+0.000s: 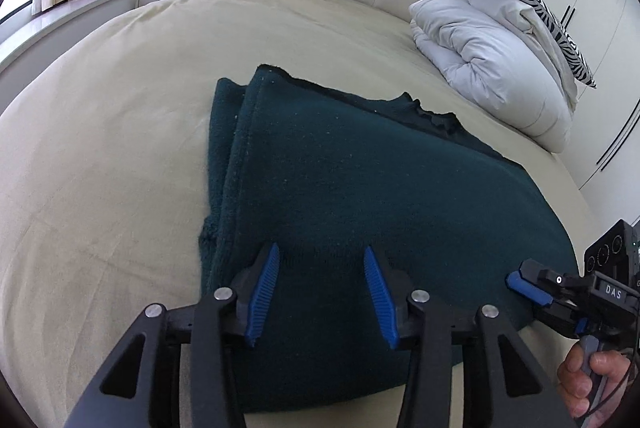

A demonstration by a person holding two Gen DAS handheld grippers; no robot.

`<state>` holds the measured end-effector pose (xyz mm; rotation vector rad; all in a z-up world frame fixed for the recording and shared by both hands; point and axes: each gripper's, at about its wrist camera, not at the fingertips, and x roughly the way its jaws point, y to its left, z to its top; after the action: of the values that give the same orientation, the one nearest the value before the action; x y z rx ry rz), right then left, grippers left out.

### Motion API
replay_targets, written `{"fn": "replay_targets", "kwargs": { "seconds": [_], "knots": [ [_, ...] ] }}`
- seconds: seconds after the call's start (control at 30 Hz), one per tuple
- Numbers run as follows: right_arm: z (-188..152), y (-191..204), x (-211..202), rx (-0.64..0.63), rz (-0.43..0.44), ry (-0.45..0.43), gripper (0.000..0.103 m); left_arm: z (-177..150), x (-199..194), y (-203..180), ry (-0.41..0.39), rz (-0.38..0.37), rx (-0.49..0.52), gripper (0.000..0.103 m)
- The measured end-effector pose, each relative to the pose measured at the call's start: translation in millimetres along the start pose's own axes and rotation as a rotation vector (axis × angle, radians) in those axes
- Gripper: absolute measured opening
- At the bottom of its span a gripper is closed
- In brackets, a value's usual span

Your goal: Fold small clothes

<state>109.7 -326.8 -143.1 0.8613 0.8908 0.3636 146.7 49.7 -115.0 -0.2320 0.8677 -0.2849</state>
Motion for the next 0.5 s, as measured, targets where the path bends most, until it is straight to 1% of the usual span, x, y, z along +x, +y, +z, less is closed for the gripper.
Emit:
{"fn": "replay_targets", "kwargs": {
  "seconds": [0.07, 0.13, 0.2, 0.27, 0.33, 0.37, 0.4, 0.43, 0.47, 0.5],
  "knots": [
    [7.8, -24.1, -11.9, 0.073, 0.035, -0.051, 0.024, 0.1, 0.6, 0.9, 0.006, 0.001, 0.005, 0.048],
    [15.4, -50.0, -40.5, 0.140, 0.024, -0.142, 0.024, -0.5, 1.8, 0.0, 0.009, 0.009, 0.009, 0.048],
    [27.8, -75.6, -67.3, 0.196, -0.023, -0.225, 0.023, -2.6, 2.6, -3.5, 0.012, 0.027, 0.029, 0.048],
    [31.1, -92.5, -99.6, 0.247, -0.091, -0.308, 0.023, -3.4, 3.5, -5.7, 0.014, 0.042, 0.042, 0.048],
    [34.5, -94.4, -126.5, 0.256, -0.161, -0.392, 0.026, -3.5, 4.8, -6.3, 0.017, 0.047, 0.045, 0.049],
    [36.2, -91.8, -136.0, 0.248, -0.181, -0.425, 0.029, -3.5, 5.6, -6.4, 0.018, 0.047, 0.047, 0.049],
    [39.3, -88.2, -143.4, 0.232, -0.186, -0.446, 0.029, -3.9, 6.4, -6.9, 0.019, 0.050, 0.050, 0.050],
    [42.8, -79.6, -145.5, 0.198, -0.173, -0.444, 0.029, -4.3, 7.1, -7.9, 0.020, 0.056, 0.056, 0.050],
    [44.9, -71.3, -145.6, 0.163, -0.165, -0.427, 0.030, -4.3, 7.5, -9.0, 0.020, 0.062, 0.063, 0.050],
    [52.8, -62.4, -143.0, 0.118, -0.159, -0.398, 0.034, -4.6, 7.7, -9.9, 0.019, 0.066, 0.068, 0.051]
  ]
}}
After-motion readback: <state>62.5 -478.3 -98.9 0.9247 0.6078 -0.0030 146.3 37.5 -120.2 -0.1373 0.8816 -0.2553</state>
